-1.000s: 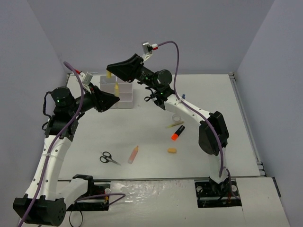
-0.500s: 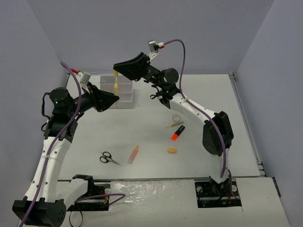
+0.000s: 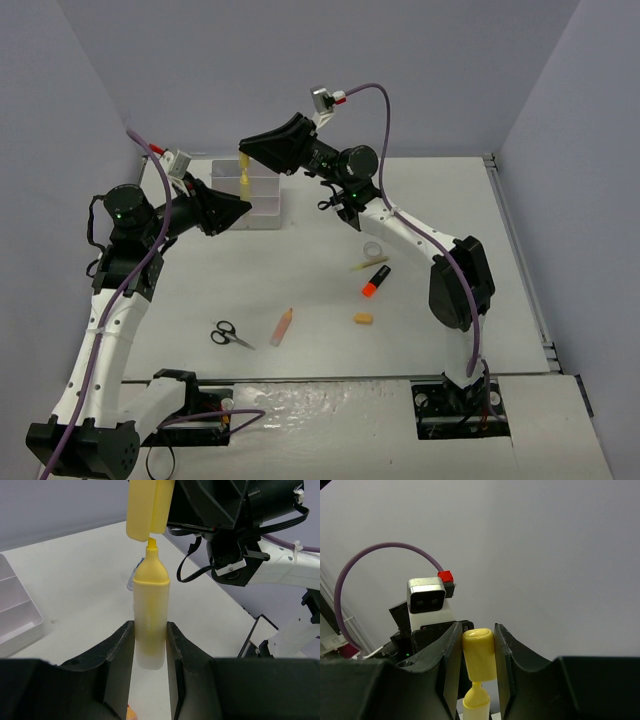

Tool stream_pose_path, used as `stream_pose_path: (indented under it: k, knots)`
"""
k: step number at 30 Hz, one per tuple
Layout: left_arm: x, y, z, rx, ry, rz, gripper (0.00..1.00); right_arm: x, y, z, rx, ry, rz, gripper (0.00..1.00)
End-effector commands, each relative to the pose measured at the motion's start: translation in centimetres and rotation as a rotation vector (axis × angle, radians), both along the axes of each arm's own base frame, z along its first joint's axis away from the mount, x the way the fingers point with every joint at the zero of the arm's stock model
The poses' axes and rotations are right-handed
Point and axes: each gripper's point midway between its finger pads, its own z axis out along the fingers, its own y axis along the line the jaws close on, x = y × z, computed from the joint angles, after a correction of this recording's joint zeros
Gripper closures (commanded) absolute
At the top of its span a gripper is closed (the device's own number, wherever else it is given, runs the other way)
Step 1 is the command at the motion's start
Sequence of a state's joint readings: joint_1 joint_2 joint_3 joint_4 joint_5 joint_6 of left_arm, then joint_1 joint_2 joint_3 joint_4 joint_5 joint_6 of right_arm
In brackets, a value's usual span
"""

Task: Sort the stationery into containers

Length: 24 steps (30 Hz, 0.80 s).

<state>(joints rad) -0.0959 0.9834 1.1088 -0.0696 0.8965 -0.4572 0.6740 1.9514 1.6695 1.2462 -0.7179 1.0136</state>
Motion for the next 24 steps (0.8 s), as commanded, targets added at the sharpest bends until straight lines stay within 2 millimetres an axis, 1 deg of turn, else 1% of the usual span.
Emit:
stream_pose_path:
  k: [1, 8, 11, 15, 18, 21, 24]
  knots:
    - [-0.6, 0.3, 4.9, -0.017, -0.159, 0.009, 1.0, -5.0, -2.4, 5.8, 0.127, -0.203, 0.034, 1.0]
    - [-0.4, 0.4, 4.9, -0.018, -0.158, 0.018, 1.0, -4.8, -2.2, 5.6, 0.123, -0.192, 0.037, 1.0]
    - [-0.6, 0.3, 5.1, -0.022, -0.164, 0.013, 1.0, -4.7, -2.1, 5.1, 0.11, -0.189, 0.041, 1.0]
    - [-0.8, 0.3, 5.3, -0.023, -0.173, 0.008, 1.0, -4.0, -2.0, 4.3, 0.097, -0.173, 0.035, 1.0]
    - [-0.8, 0.2, 4.9, -0.02, -0.168, 0.0, 1.0, -3.8, -2.3, 4.4, 0.102, -0.175, 0.037, 1.0]
    - [-0.9, 0.2, 4.8, -0.02, -0.17, -0.006, 1.0, -3.6, -2.3, 4.4, 0.095, -0.184, 0.036, 1.0]
    - [-0.9, 0.1, 4.9, -0.023, -0.178, -0.007, 1.0, -3.6, -2.1, 4.1, 0.083, -0.185, 0.042, 1.0]
